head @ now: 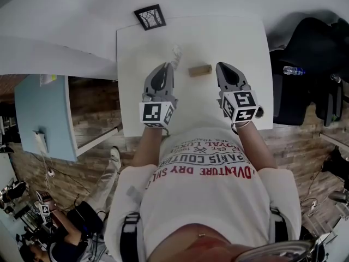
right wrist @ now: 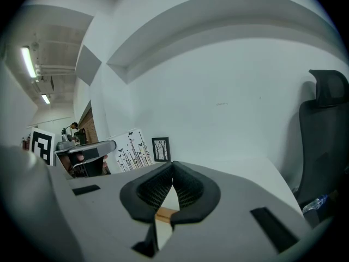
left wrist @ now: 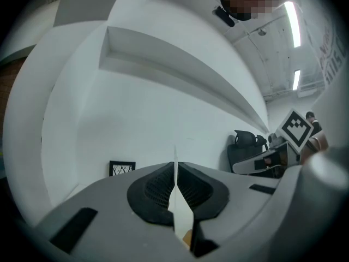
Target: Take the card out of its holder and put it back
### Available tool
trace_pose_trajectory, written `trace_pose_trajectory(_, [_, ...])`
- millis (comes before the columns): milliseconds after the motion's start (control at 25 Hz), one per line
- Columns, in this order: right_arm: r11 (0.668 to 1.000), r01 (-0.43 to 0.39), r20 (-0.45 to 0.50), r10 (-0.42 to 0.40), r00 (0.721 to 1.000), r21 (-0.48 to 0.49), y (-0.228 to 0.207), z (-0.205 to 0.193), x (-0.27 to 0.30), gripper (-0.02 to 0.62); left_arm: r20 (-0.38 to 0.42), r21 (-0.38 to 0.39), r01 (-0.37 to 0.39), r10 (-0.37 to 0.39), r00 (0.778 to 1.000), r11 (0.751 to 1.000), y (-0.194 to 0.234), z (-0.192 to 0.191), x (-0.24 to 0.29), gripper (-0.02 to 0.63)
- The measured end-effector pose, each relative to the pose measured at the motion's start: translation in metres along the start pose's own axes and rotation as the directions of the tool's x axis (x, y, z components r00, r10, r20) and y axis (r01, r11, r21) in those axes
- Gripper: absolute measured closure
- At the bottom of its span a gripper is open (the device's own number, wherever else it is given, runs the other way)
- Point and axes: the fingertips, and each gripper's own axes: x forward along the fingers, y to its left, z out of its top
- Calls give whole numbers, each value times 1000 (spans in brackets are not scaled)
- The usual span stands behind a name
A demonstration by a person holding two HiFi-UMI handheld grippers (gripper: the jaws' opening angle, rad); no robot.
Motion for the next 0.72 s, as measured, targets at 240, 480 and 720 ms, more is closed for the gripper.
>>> trace_pose_trajectory(240, [1000,-11,-4,11,1000,-6,6,-1,-1,574,-11,3,-5,5,1000,1000,-3,-1,0,569])
trace_pose_trajectory(480, [1000,-7,-11,7,1000,-6,2,-6,-2,574,-22,7,14,-13,1000,1000,-7,-5,1,569])
trace_pose_trajectory(720, [1000,-8,-28,8,1000,6,4,-13,-5,574,-46,34,177,-175,983,984,-21,-5,8,569])
